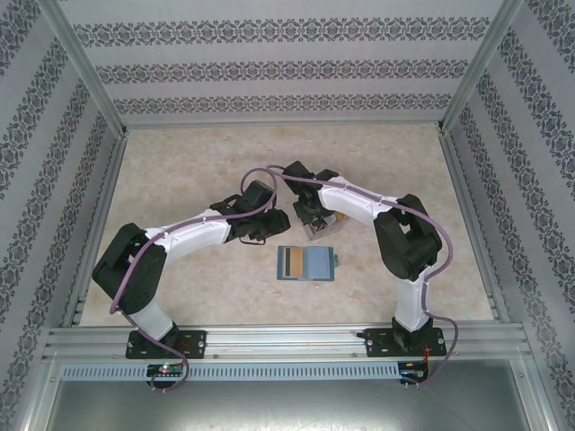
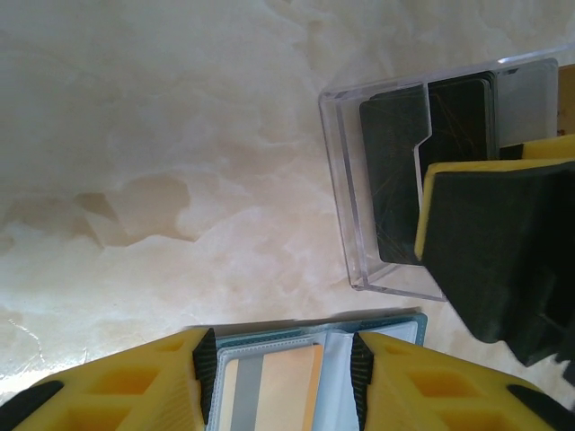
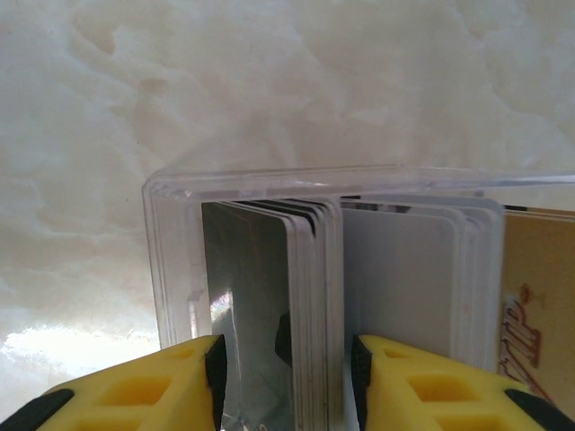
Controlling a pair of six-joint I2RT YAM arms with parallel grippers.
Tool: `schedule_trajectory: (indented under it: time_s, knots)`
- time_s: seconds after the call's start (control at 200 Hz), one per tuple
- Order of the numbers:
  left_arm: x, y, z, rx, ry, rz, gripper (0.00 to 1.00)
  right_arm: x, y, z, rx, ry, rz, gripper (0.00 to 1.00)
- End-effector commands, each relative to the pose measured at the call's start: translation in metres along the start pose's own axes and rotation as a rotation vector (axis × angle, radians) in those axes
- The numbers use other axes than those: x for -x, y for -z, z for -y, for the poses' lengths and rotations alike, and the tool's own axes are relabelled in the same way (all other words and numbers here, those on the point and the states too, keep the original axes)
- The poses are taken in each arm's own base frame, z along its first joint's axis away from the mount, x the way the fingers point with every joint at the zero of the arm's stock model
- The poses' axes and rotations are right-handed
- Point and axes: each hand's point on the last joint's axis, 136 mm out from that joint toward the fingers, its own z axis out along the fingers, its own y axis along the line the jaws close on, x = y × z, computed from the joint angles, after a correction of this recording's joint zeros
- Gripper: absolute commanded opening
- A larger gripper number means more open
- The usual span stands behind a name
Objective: Put the credit cards into the card holder
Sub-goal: Pick up the credit card from the storage box.
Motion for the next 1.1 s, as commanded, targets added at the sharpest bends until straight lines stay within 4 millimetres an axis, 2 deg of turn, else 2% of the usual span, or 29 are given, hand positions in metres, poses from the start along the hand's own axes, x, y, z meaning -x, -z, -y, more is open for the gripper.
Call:
schedule_trajectory:
  time_s: [0.0,0.4,0.694,1.099]
  knots:
    - [0.004,0.009,-0.004,0.011,0.016,0.023,0.46,-0.003,-0.005,0.007,-0.086,0.048,-0.017,0.42]
    - [0.003,0.010,-0.005,0.009,0.020,0.025,0.46,0.005,0.012,0.021,-0.145,0.048,0.037,0.37]
    - [0.003,0.011,-0.004,0.006,0.019,0.023,0.46,0.005,0.015,0.023,-0.150,0.047,0.041,0.31]
    - [0.003,0.011,-0.003,0.003,0.020,0.022,0.46,0.004,0.018,0.027,-0.169,0.050,0.046,0.32]
